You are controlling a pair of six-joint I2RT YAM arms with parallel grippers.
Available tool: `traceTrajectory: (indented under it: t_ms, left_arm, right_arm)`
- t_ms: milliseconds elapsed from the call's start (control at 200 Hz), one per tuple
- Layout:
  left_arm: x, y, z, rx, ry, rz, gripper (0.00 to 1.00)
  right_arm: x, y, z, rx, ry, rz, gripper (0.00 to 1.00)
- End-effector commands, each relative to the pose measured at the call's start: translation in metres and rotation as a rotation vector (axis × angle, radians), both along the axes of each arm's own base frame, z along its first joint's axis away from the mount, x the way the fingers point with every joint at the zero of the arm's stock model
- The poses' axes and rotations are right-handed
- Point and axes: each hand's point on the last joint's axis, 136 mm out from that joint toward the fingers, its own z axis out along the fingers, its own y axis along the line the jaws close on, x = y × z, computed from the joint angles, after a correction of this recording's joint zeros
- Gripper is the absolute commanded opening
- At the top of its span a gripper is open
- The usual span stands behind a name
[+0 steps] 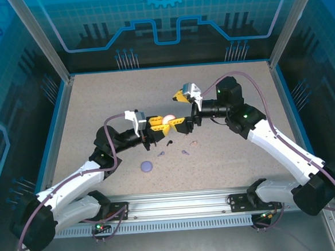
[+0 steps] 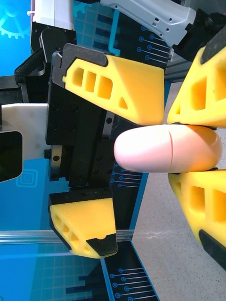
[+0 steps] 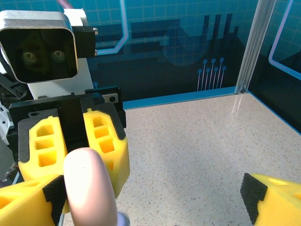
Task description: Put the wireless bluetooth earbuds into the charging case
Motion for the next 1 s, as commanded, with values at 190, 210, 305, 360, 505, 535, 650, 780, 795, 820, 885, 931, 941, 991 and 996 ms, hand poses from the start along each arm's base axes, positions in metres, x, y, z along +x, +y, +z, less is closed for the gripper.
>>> traceTrajectory:
  t_ms: [190, 210, 305, 360, 505, 535, 650, 780, 795, 820, 885, 931, 941, 991, 996]
  left_arm:
    - [-0.015, -0.001, 0.02, -0.018, -0.088, -0.046, 0.03]
    - [-0.015, -0.001, 0.019, -0.016, -0.087, -0.045, 0.03]
    - [-0.015, -0.001, 0.019, -0.015, -0.087, -0.045, 0.03]
    - [-0.015, -0.001, 0.019, -0.015, -0.087, -0.045, 0.03]
    - [-0.013, 0.0, 0.018, -0.013, -0.085, -0.034, 0.03]
    - [-0.013, 0.0, 0.017, -0.013, -0.084, -0.03, 0.03]
    - [-0.011, 0.002, 0.013, -0.007, -0.084, -0.008, 0.03]
    - [-0.011, 0.006, 0.012, -0.009, -0.1, 0.018, 0.03]
    - [-0.012, 0.007, 0.013, -0.01, -0.105, 0.02, 0.03]
    - [-0.013, 0.008, 0.013, -0.012, -0.109, 0.023, 0.02]
    - [-0.014, 0.01, 0.015, -0.015, -0.12, 0.032, 0.02]
    - [-0.016, 0.011, 0.016, -0.016, -0.128, 0.031, 0.02]
    - [-0.017, 0.011, 0.016, -0.016, -0.128, 0.031, 0.02]
    - [-0.018, 0.013, 0.018, -0.018, -0.13, 0.033, 0.02]
    - [-0.018, 0.012, 0.018, -0.018, -0.131, 0.032, 0.02]
  right_arm:
    - [0.022, -0.007, 0.021, 0.019, -0.039, -0.07, 0.98]
    - [0.023, -0.007, 0.021, 0.019, -0.038, -0.071, 0.98]
    - [0.024, -0.009, 0.022, 0.02, -0.037, -0.073, 0.98]
    - [0.023, -0.008, 0.021, 0.02, -0.033, -0.07, 0.99]
    - [0.011, -0.01, 0.029, 0.041, -0.034, -0.022, 0.99]
    - [0.006, -0.012, 0.033, 0.053, -0.039, -0.012, 0.99]
    - [-0.007, -0.026, 0.048, 0.092, -0.046, -0.035, 1.0]
    - [0.005, -0.052, 0.036, 0.075, 0.046, -0.233, 1.0]
    - [0.008, -0.056, 0.033, 0.07, 0.068, -0.267, 1.0]
    - [0.013, -0.062, 0.026, 0.057, 0.104, -0.324, 1.0]
    - [0.026, -0.08, 0.002, 0.007, 0.222, -0.474, 1.0]
    - [0.035, -0.095, -0.019, -0.036, 0.31, -0.588, 1.0]
    - [0.036, -0.099, -0.024, -0.049, 0.328, -0.611, 1.0]
    - [0.041, -0.112, -0.049, -0.108, 0.418, -0.699, 0.99]
    - [0.041, -0.113, -0.053, -0.115, 0.428, -0.706, 0.99]
